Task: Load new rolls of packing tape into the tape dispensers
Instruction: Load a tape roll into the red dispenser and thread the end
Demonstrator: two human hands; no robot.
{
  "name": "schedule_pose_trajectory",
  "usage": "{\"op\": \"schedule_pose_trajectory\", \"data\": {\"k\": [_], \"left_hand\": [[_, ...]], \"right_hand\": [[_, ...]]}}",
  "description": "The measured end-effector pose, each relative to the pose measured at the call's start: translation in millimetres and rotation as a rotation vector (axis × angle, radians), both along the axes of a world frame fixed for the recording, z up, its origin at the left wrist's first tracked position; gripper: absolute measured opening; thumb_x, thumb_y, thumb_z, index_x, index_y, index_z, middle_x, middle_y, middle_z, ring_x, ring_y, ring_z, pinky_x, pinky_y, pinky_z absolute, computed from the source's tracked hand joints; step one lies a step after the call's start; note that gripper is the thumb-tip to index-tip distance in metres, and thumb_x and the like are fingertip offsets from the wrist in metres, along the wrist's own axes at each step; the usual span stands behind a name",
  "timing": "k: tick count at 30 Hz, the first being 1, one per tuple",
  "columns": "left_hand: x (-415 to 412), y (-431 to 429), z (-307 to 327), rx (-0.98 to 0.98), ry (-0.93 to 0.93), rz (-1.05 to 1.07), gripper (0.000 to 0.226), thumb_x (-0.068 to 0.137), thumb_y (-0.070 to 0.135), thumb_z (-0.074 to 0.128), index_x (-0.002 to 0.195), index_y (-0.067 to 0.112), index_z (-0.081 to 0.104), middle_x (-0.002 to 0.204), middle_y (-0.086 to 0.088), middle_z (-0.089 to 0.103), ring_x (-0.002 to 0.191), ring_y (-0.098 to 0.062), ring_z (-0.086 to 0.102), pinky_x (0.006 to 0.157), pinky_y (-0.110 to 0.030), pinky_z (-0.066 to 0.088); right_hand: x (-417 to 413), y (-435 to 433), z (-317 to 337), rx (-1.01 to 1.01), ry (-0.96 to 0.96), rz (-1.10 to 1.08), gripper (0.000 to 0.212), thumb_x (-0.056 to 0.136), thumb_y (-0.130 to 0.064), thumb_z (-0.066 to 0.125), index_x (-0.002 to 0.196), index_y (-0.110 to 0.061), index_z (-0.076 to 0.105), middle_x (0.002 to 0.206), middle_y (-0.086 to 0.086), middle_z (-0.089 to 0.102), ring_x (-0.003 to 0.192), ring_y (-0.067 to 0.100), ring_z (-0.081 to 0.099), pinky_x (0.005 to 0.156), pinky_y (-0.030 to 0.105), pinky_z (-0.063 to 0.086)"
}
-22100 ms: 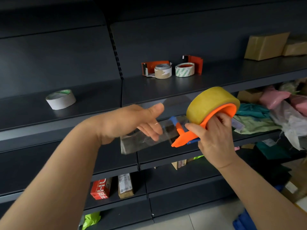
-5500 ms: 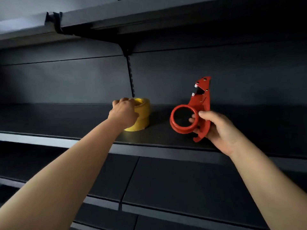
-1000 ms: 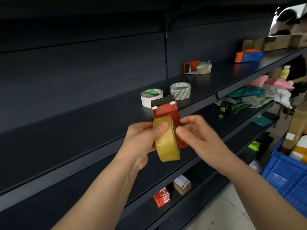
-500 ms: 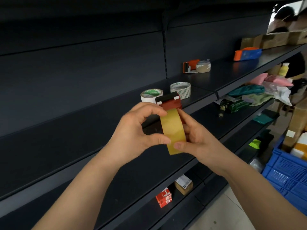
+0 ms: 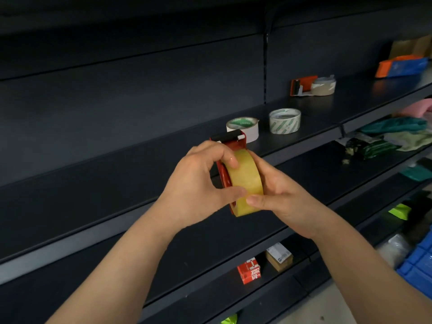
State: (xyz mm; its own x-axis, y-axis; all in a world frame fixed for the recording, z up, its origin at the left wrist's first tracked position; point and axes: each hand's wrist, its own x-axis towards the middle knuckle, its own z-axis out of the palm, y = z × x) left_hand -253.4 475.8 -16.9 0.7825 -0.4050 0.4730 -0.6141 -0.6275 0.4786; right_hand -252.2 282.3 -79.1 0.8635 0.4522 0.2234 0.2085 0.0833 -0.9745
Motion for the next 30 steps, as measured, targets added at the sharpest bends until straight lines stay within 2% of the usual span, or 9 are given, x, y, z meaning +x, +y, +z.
{"op": "schedule_pose_trajectory", "data": {"k": [3,6,10,15,18,21,24,27,30], "left_hand": [[-7,-2,0,0.024,-0.054,0.035,0.028,0.069,0.031,0.085,0.089,0.026,0.067,0.105,0.015,0.063,0.109,-0.010,0.056,0.093,-0.033,0.048],[-9,-3,3,0.165,-0.289,0.041,0.013,0.078,0.033,0.078,0.085,0.022,0.073,0.096,0.012,0.070,0.105,-0.015,0.059,0.087,-0.039,0.051],[-8,-5,2,0.365,-0.499,0.001,0.018,0.090,0.028,0.062,0.082,0.014,0.070,0.087,0.002,0.069,0.092,-0.023,0.063,0.086,-0.041,0.050],[-12,-17,1,0.247,-0.444,0.193,0.024,0.092,0.030,0.047,0.085,0.012,0.062,0.075,0.002,0.065,0.070,-0.019,0.063,0.094,-0.039,0.048],[-14,-21,7,0.124,-0.320,0.278,0.015,0.095,0.026,0.054,0.089,0.015,0.062,0.079,0.005,0.063,0.070,-0.014,0.056,0.068,-0.029,0.045],[-13,-26,9,0.055,-0.233,0.376,0.011,0.096,0.027,0.053,0.090,0.020,0.060,0.082,0.009,0.059,0.070,-0.009,0.052,0.057,-0.024,0.038],[-9,-29,9,-0.008,-0.161,0.416,0.011,0.096,0.028,0.053,0.086,0.025,0.056,0.080,0.010,0.062,0.076,-0.011,0.059,0.062,-0.029,0.047],[-5,-31,12,-0.126,-0.036,0.425,0.015,0.095,0.026,0.056,0.080,0.026,0.058,0.077,0.010,0.065,0.076,-0.012,0.062,0.070,-0.037,0.053],[1,-21,14,-0.223,0.019,0.469,0.015,0.096,0.024,0.055,0.082,0.020,0.061,0.079,0.006,0.066,0.080,-0.017,0.063,0.074,-0.038,0.052]], "right_hand": [[-1,0,-2,-0.005,0.003,0.014,0.091,0.082,-0.002,0.060,0.156,-0.027,0.013,0.147,0.001,0.049,0.131,0.016,0.052,0.108,0.041,0.044],[-3,-1,-3,0.011,0.013,0.012,0.091,0.080,-0.003,0.060,0.156,-0.025,0.015,0.145,-0.001,0.052,0.128,0.015,0.054,0.106,0.035,0.045],[-5,-2,-1,0.052,0.009,0.005,0.086,0.077,-0.005,0.061,0.152,-0.026,0.024,0.135,-0.002,0.061,0.122,0.014,0.059,0.100,0.030,0.050],[-11,-6,-4,0.043,0.013,0.021,0.091,0.075,-0.006,0.061,0.153,-0.029,0.021,0.140,-0.006,0.056,0.124,0.009,0.057,0.098,0.026,0.050],[-15,-8,-3,0.050,-0.006,0.030,0.091,0.074,-0.006,0.060,0.153,-0.031,0.022,0.142,-0.010,0.054,0.125,0.007,0.055,0.098,0.026,0.049],[-17,-8,-2,0.040,-0.027,0.021,0.092,0.072,-0.006,0.059,0.152,-0.032,0.024,0.140,-0.011,0.055,0.126,0.009,0.054,0.101,0.033,0.048],[-18,-6,-1,0.052,-0.045,0.020,0.081,0.077,-0.008,0.058,0.150,-0.030,0.031,0.134,-0.006,0.060,0.124,0.014,0.057,0.103,0.037,0.048],[-15,-2,1,0.110,-0.014,-0.042,0.063,0.084,-0.021,0.060,0.144,-0.026,0.042,0.125,0.000,0.067,0.117,0.017,0.063,0.096,0.034,0.052],[-13,-3,1,0.067,-0.042,-0.041,0.066,0.083,-0.021,0.062,0.145,-0.030,0.039,0.126,-0.003,0.066,0.118,0.013,0.062,0.096,0.027,0.051]]}}
